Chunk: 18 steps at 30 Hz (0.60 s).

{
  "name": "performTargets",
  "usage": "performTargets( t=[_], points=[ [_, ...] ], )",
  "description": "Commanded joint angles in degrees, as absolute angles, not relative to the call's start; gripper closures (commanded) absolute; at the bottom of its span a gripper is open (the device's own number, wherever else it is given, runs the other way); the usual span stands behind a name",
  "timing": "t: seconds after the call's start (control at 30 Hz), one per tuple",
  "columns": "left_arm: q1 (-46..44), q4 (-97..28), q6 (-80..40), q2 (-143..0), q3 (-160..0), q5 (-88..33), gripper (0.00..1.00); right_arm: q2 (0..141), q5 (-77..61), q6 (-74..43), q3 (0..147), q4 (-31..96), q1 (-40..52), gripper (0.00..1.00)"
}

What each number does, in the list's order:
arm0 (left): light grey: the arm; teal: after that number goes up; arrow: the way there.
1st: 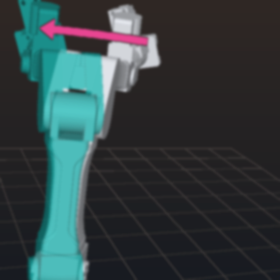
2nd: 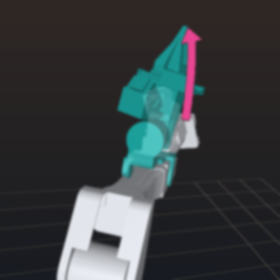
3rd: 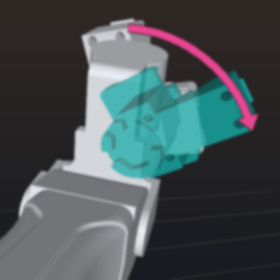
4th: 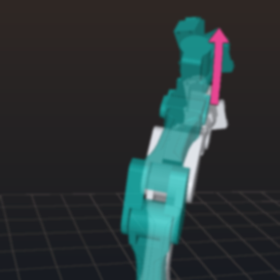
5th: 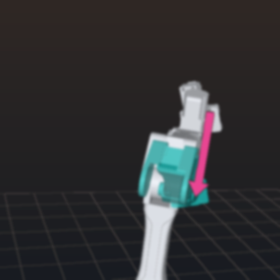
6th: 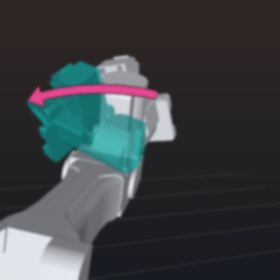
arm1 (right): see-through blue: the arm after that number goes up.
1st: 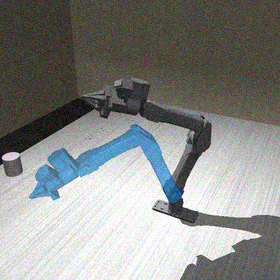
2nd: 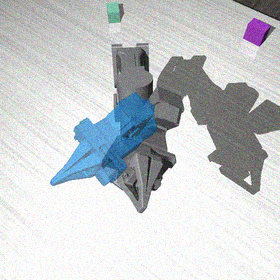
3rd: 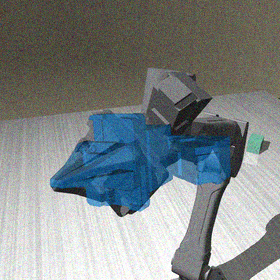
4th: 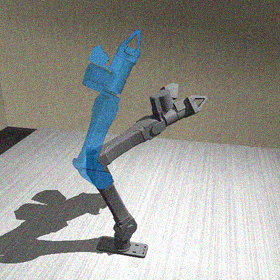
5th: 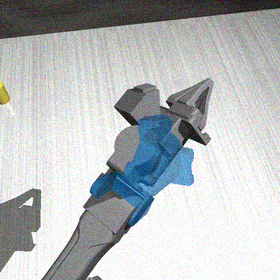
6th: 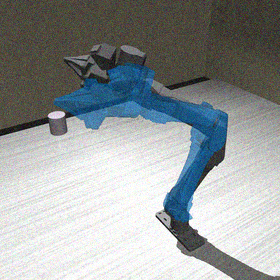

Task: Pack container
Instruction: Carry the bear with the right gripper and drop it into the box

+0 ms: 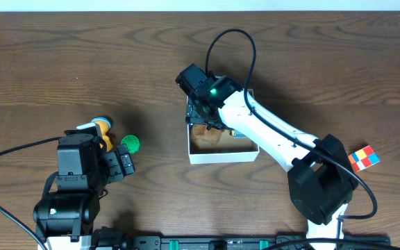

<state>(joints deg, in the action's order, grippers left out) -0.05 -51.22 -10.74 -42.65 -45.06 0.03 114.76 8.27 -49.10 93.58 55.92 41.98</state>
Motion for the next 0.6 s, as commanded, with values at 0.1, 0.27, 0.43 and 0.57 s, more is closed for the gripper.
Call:
performTargets(
  t=[0.1,0.27,0.43,0.57],
  points=[
    [0.2,-51.4,-11.3,-42.6,-46.0,0.5,0.02,111.3,15.7,-43.2,98.2,60.0,39.4,0.11],
    [0.2,-51.4,-11.3,-42.6,-46.0,0.5,0.02,103.1,17.5,-43.2,103.0,65.5,31.0,0.01],
    [0.2,-51.4,-11.3,-42.6,-46.0,0.5,0.02,95.4,13.4,-50.0,103.0,73.0,16.9,0.01],
    [0.2,-51.4,-11.3,-42.6,-46.0,0.5,0.02,94.2,10.0,-52.4,102.2,79.4,4.0,0.01]
  ],
)
